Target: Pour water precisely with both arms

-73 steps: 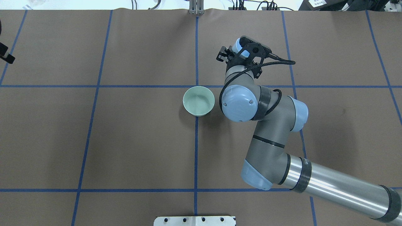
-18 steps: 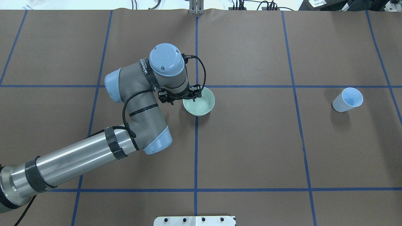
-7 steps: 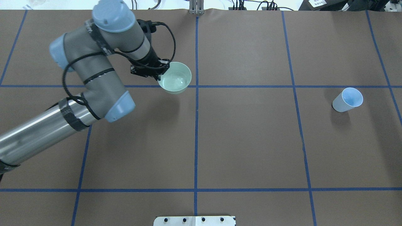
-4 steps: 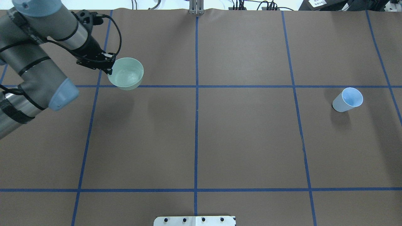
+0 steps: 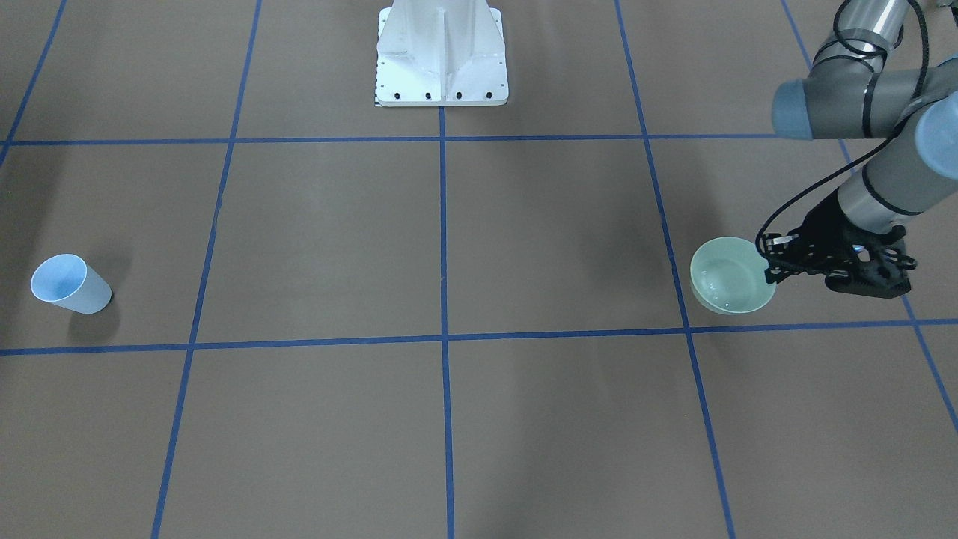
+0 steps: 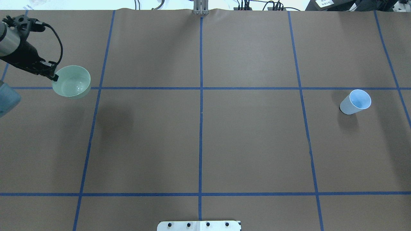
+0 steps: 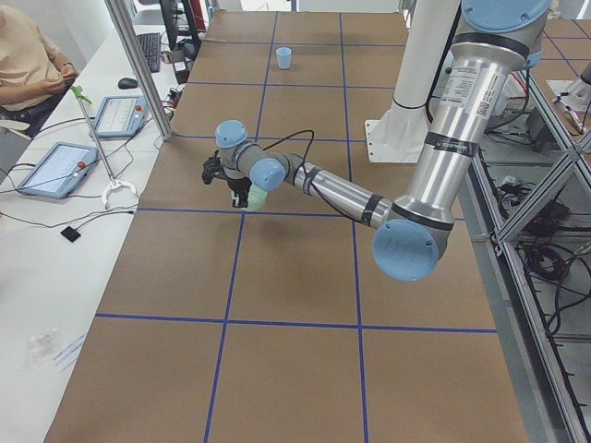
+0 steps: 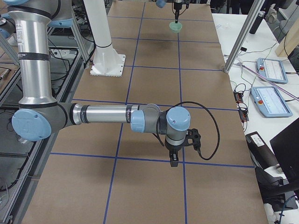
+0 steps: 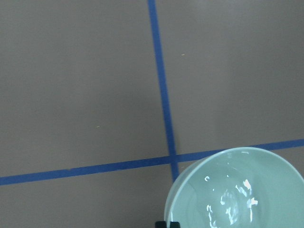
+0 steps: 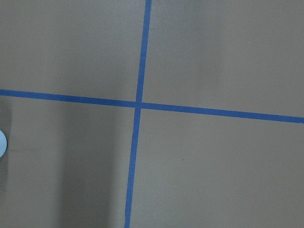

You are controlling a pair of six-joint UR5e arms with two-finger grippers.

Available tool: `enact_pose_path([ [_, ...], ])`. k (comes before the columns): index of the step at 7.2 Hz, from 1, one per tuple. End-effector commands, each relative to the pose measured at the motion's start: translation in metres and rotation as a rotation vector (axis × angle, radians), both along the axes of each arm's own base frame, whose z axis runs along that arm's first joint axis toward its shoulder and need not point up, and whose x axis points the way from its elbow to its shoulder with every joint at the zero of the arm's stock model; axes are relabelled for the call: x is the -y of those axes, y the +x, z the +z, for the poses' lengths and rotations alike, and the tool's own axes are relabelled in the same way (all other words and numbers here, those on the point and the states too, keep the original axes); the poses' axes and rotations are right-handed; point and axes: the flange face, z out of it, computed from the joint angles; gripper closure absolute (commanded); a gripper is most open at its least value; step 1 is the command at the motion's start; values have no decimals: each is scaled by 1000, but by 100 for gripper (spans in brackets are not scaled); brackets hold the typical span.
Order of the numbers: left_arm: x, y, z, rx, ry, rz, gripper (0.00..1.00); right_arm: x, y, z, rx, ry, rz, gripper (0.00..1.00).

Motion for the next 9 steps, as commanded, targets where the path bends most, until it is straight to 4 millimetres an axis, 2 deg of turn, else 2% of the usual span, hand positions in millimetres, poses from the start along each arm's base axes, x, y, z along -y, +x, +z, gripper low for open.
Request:
enact_pose_path([
  [1, -40, -36, 65, -27, 18, 52, 100, 2, 0, -2, 0, 3, 1, 0],
  [2, -63, -47, 93, -39, 32, 54, 100, 3, 0, -2, 0, 6, 0, 0],
  [3, -73, -51, 109, -43, 41, 56, 100, 3, 0, -3, 0, 7, 0, 0],
  [6, -77, -49, 156, -50, 47, 56, 100, 1, 0, -1, 0, 5, -1, 0],
  [7, -74, -47, 162, -51, 53, 57, 94, 1, 0, -2, 0, 7, -1, 0],
  [8, -74, -47, 163, -50, 55, 58, 66, 1, 0, -2, 1, 7, -1, 0],
  [9, -74, -47, 163, -50, 60, 62, 24, 1, 0, -2, 1, 7, -1, 0],
])
